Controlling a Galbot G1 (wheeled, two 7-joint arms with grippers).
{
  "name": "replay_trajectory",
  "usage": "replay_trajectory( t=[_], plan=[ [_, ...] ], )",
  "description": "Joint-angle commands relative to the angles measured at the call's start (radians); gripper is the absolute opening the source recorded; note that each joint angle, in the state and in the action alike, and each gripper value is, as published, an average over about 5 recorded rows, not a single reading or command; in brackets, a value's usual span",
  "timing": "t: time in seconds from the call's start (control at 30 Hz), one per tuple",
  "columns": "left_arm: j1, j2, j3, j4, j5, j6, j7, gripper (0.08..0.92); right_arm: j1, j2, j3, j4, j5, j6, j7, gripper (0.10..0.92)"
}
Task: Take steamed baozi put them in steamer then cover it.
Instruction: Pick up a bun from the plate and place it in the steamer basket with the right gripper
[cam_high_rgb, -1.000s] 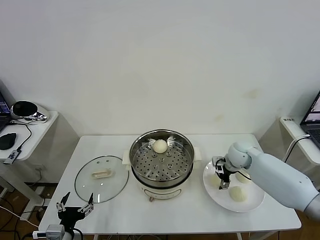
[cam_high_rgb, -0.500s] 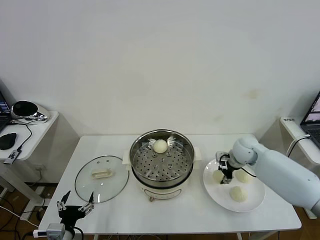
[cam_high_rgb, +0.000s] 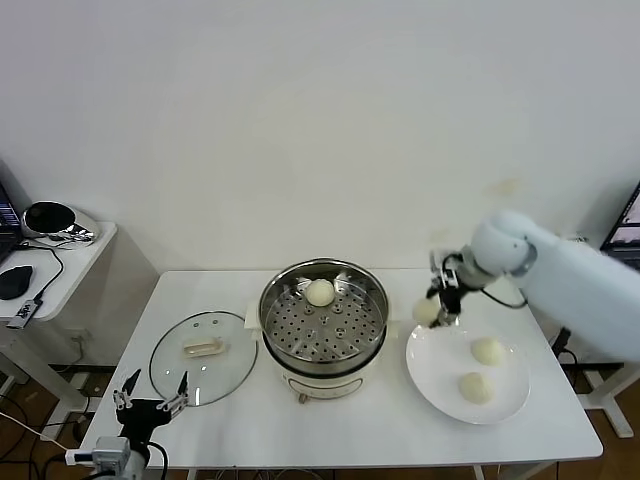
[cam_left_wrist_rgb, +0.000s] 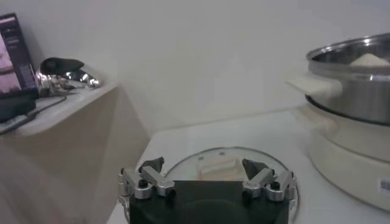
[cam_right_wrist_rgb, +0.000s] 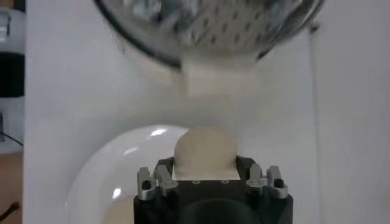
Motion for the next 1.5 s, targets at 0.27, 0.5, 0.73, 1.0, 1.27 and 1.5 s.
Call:
replay_trajectory(
  t=[0.27,0.5,0.73,1.0,1.27,1.5],
  plan=[
    [-0.027,0.019,-0.004,-0.001,0.011,0.008,0.004,0.823,0.261,0.473,-0.176,-0.217,0.242,-0.068,-0.021,0.628],
    [-0.024,0.013,-0.008,-0.007,0.005,0.007,0.002,0.823,0.169,0.586,-0.214,-0.281,0.215,-0.076,-0.017,0.628],
    [-0.019,0.009,-0.007,-0.014,0.003,0.007,0.002,0.823,0.053,0.649,-0.214,-0.366,0.145,-0.070,0.003,0.628],
    [-0.015,0.002,-0.001,-0.013,-0.004,0.006,0.004,0.823,-0.003,0.686,-0.196,-0.426,0.115,-0.060,0.053,0.628],
    [-0.014,0.000,0.006,-0.006,-0.004,0.003,0.003,0.823,-0.029,0.687,-0.177,-0.434,0.108,-0.055,0.078,0.628],
    [-0.011,0.000,0.005,-0.004,-0.005,0.001,0.002,0.823,-0.044,0.695,-0.151,-0.454,0.102,-0.050,0.095,0.628]
  ],
)
